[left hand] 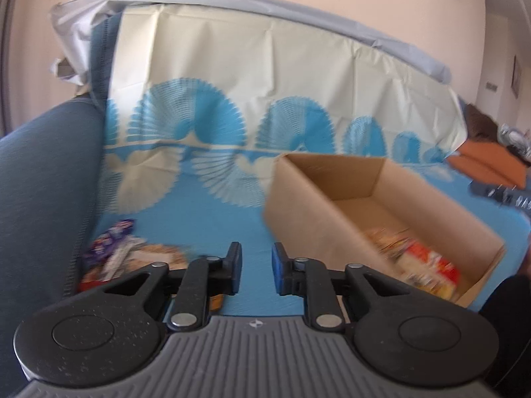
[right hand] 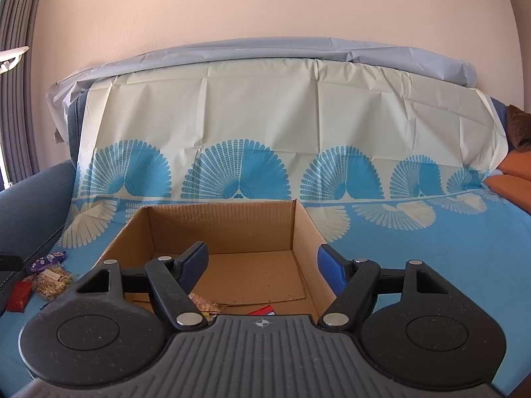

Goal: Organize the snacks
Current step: 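Move both open tools back toward the snack pile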

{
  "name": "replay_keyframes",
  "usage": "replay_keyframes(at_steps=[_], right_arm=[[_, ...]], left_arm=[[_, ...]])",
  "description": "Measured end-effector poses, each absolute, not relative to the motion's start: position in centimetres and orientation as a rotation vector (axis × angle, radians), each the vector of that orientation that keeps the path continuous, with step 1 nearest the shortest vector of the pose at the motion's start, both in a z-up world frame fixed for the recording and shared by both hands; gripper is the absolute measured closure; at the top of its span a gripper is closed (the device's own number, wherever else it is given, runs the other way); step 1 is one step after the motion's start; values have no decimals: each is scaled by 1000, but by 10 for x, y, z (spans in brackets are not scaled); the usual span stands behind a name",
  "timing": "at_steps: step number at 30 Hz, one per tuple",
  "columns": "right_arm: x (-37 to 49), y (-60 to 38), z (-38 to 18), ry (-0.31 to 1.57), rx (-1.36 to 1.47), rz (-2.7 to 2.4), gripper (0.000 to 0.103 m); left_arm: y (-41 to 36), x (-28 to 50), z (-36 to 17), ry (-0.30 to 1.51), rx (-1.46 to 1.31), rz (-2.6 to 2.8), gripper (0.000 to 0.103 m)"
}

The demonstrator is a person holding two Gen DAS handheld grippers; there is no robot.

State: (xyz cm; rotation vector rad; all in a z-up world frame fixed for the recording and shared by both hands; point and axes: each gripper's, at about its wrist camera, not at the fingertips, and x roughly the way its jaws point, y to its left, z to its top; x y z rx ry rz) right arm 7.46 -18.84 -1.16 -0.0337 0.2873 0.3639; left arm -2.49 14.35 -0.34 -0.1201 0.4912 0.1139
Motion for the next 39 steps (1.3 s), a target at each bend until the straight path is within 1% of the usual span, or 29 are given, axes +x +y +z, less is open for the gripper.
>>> replay_keyframes(at_steps=[3, 6, 8, 10, 15, 21, 27, 30, 32, 33, 35, 36, 37, 39], right_arm=[[72, -184, -11, 278, -46, 355, 30], [68, -182, -9, 256, -49, 357, 43], [65, -178, -7, 253, -57, 364, 58], [62, -171, -6, 261, -57, 389, 64], [46, -135, 4, 273, -33, 478, 65], [23, -53, 13, 308, -17, 664, 65], [21, 28, -9, 383, -21, 746, 65], [36, 55, -28, 442, -4, 692, 62], [47, 71, -44, 484, -8, 647, 51], [52, 79, -53, 507, -16, 625, 47], [62, 94, -70, 558, -38, 590, 33], [67, 102, -78, 584, -50, 576, 30], [72, 109, -86, 607, -61, 564, 23], [81, 119, -98, 646, -68, 554, 22]], left_arm=[[164, -36, -8, 486, -184, 145, 84], [170, -41, -6, 466, -209, 156, 84], [174, -42, -7, 468, -233, 167, 84], [181, -40, -7, 470, -273, 180, 84], [200, -41, -9, 470, -351, 235, 84], [219, -56, -9, 420, -444, 336, 84], [230, -73, -7, 356, -506, 434, 83], [229, -82, -3, 304, -500, 452, 77], [230, -84, -3, 303, -495, 471, 77], [230, -84, -3, 300, -496, 477, 77], [233, -83, -3, 299, -506, 480, 77], [234, -82, -4, 301, -510, 481, 76], [234, -82, -5, 303, -510, 481, 76], [233, -82, -5, 308, -501, 478, 76]])
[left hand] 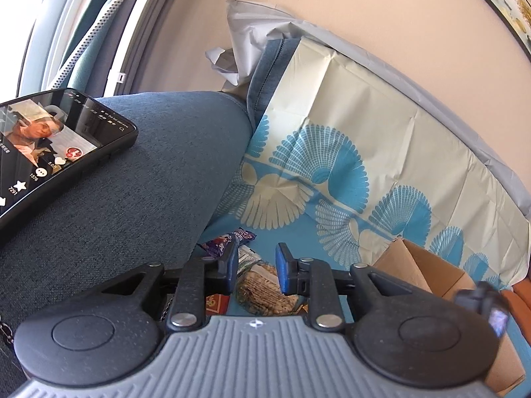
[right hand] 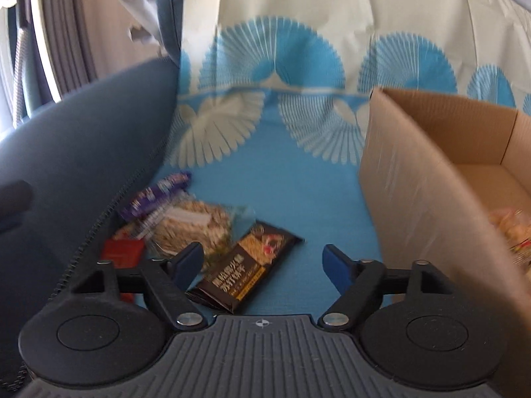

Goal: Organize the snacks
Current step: 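Move both open tools back toward the snack pile, then grasp the dark biscuit bar with the right tool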

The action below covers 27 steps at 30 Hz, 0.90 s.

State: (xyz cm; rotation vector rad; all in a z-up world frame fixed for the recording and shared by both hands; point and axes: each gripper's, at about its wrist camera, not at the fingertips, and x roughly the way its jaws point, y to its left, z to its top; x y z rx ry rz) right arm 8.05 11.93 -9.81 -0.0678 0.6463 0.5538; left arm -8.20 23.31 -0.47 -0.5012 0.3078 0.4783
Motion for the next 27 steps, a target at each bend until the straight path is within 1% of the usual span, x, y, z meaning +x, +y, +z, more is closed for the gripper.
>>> replay_keyframes(at_steps=[7, 12, 19, 21, 22, 23, 24, 25, 27], right_arm=[[98, 148, -119, 711, -110, 541, 17], [104, 158, -126, 744, -144, 527, 17], [103, 164, -128, 736, -197, 512, 17], [102, 165, -127, 725, -207, 519, 24], [100, 164, -126, 716, -214, 531, 35], [99, 165, -125, 705, -228, 540, 48], [97, 164, -124, 696, -242, 549, 54], [95, 163, -123, 692, -252, 551, 57], [95, 158, -122, 692, -257, 562, 59]], left_arm=[[234, -80, -8, 316, -494, 467, 76], [236, -78, -10, 319, -498, 460, 76], [236, -78, -10, 320, -499, 455, 76], [236, -79, -10, 319, -500, 455, 76], [236, -79, -11, 319, -500, 455, 76], [236, -79, -11, 319, -500, 454, 76], [236, -79, -11, 319, -501, 456, 76], [236, -79, -11, 319, -502, 456, 76], [236, -79, -11, 319, -502, 456, 76]])
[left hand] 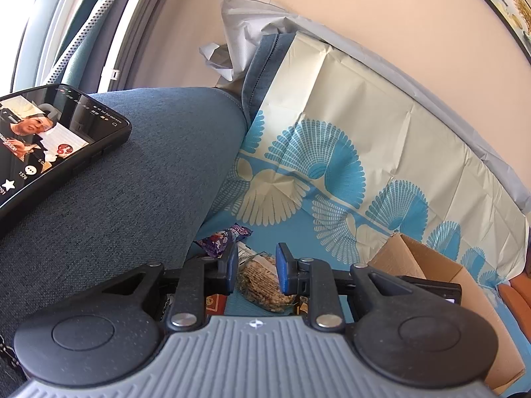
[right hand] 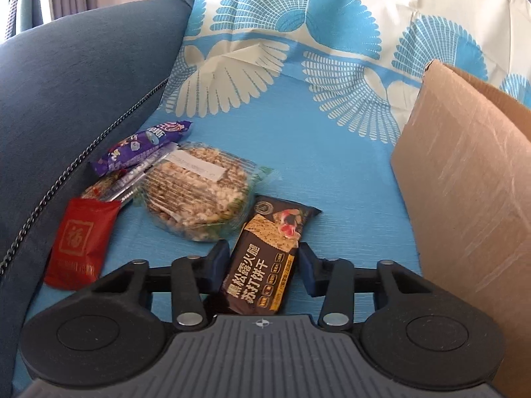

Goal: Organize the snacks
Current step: 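Grasp the dark biscuit bar with the right tool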

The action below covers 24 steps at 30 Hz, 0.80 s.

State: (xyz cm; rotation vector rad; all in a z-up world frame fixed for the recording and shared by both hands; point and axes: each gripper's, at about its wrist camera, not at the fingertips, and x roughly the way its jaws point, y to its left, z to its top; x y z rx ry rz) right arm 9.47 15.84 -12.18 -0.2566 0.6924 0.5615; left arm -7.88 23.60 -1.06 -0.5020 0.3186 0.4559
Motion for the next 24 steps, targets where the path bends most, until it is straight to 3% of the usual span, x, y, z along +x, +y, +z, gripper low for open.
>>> replay_keyframes(at_steps=[18, 24], right_arm=[[27, 93, -85, 660, -374, 751, 62], [12, 76, -103, 682, -345, 724, 62]], left_arm=[[235, -77, -11, 326, -491, 455, 76], [233, -71, -12, 341, -479, 454, 76]])
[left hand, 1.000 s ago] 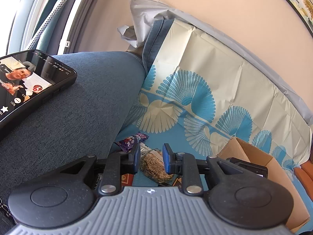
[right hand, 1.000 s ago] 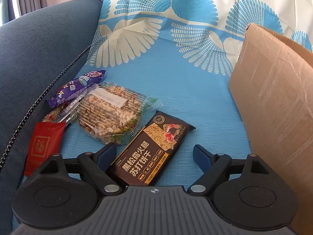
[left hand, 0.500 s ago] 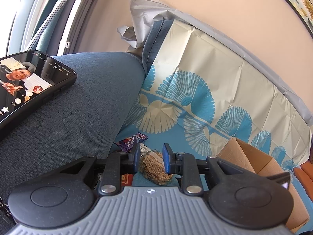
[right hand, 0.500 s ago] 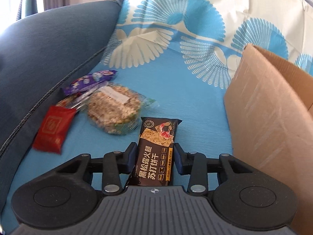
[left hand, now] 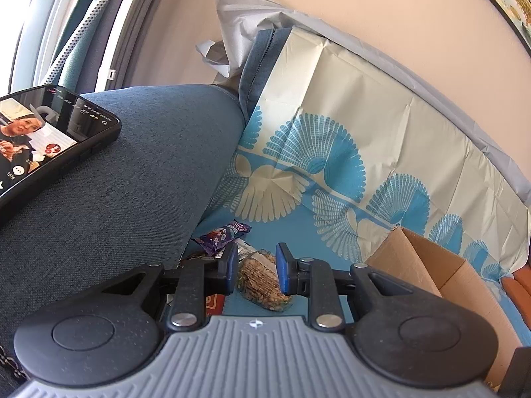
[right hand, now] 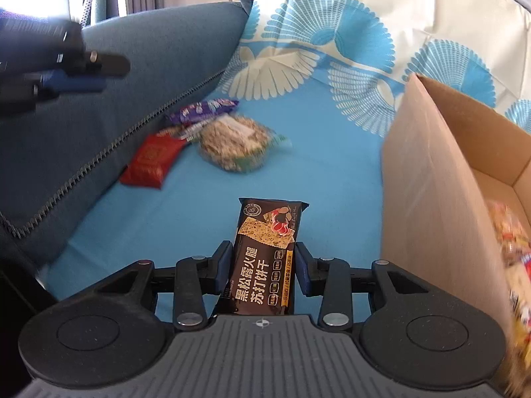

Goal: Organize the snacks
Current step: 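Grasp the dark biscuit bar with the right tool, then grasp the round nut cake with the left tool while the right holds the biscuit bar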

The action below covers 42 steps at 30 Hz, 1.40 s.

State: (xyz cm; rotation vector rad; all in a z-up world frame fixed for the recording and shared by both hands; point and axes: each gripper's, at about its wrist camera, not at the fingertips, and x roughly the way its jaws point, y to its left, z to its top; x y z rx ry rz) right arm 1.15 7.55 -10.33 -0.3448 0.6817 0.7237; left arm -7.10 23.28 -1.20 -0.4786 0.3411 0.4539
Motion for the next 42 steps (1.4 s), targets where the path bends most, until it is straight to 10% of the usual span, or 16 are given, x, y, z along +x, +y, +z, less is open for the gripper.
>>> replay_keyframes(at_steps=[17, 30, 42], right_arm=[[21, 71, -119, 723, -371, 710, 53], [20, 65, -122, 720, -342, 734, 62], [25, 69, -122, 738, -337, 732, 62]], left_arm=[[229, -47, -20, 409, -424, 432, 59], [218, 26, -47, 535, -243, 431, 2], [219, 94, -81, 697, -115, 488, 1]])
